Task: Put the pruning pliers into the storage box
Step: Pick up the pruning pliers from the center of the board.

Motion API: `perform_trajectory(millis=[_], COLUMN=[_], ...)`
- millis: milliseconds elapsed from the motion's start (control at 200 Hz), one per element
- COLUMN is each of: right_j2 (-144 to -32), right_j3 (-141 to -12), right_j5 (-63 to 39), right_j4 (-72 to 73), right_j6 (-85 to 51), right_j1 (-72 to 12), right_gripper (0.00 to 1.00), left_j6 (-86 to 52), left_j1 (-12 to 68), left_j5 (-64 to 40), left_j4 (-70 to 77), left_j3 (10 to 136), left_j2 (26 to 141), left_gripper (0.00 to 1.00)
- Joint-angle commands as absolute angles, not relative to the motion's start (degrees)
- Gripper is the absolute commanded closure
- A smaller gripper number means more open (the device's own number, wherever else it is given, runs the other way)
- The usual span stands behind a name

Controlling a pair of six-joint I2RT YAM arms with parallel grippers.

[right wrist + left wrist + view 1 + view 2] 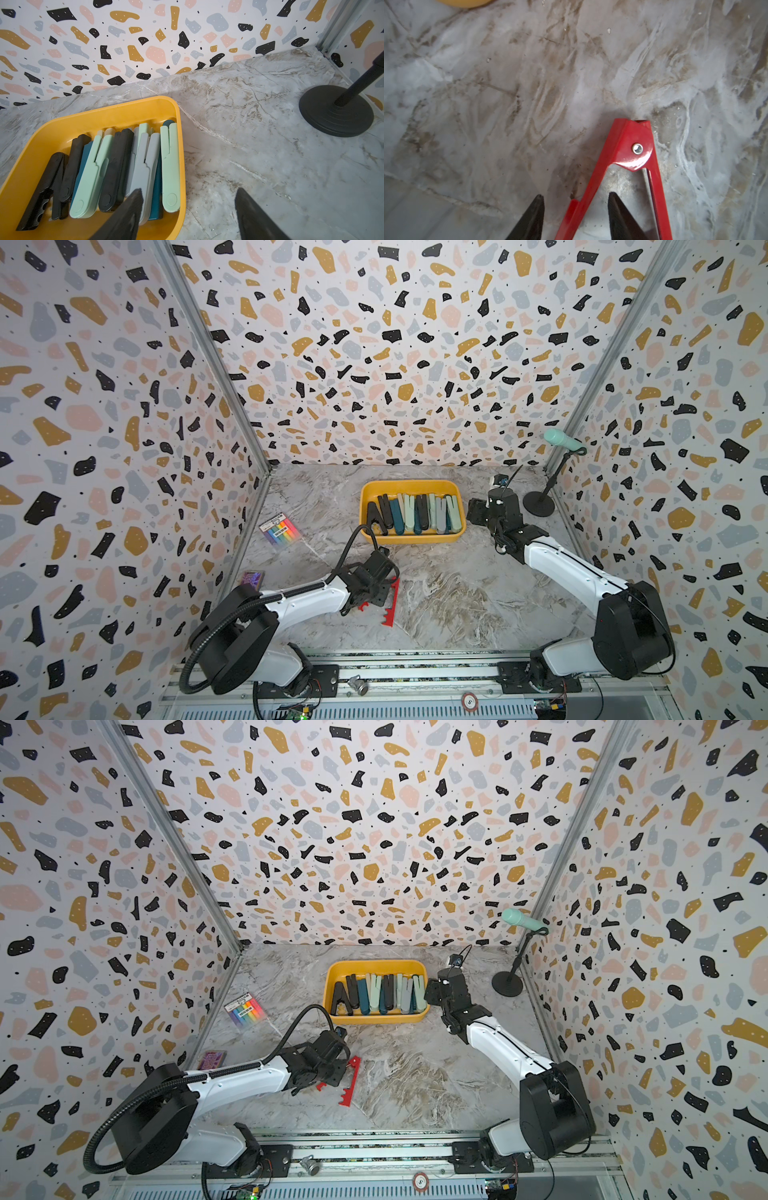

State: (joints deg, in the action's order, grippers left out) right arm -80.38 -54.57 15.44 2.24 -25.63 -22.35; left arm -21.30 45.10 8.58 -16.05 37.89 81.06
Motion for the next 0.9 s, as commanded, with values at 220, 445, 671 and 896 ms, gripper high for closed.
perform_trajectory(millis=[220, 445, 671, 896], right_j2=[-76.46, -75.85, -72.98, -70.24], right_j3=[-52.73, -51.31, -49.09, -46.81], right_j5=[16.0, 16.3, 16.18, 15.34], right_j4=[4.05, 3.75, 3.89, 4.26], right_j6=[-26.74, -26.72, -26.62, -26.65], right_j1=[-21.45, -20.5, -18.58, -16.31], right_gripper=[0.28, 0.28, 0.28, 0.28], left_j6=[-20.35, -20.2, -19.62, -19.16], left_j1=[45.11, 45.18, 45.17, 45.1], left_j5=[7.22, 6.53, 5.42, 4.86], left_j4=[-12.73, -11.41, -10.57, -9.53], left_j3=[37.11, 36.72, 36.85, 37.06], left_j2=[82.15, 82.69, 84.72, 84.77], left_gripper=[0.68, 0.77, 0.84, 0.97])
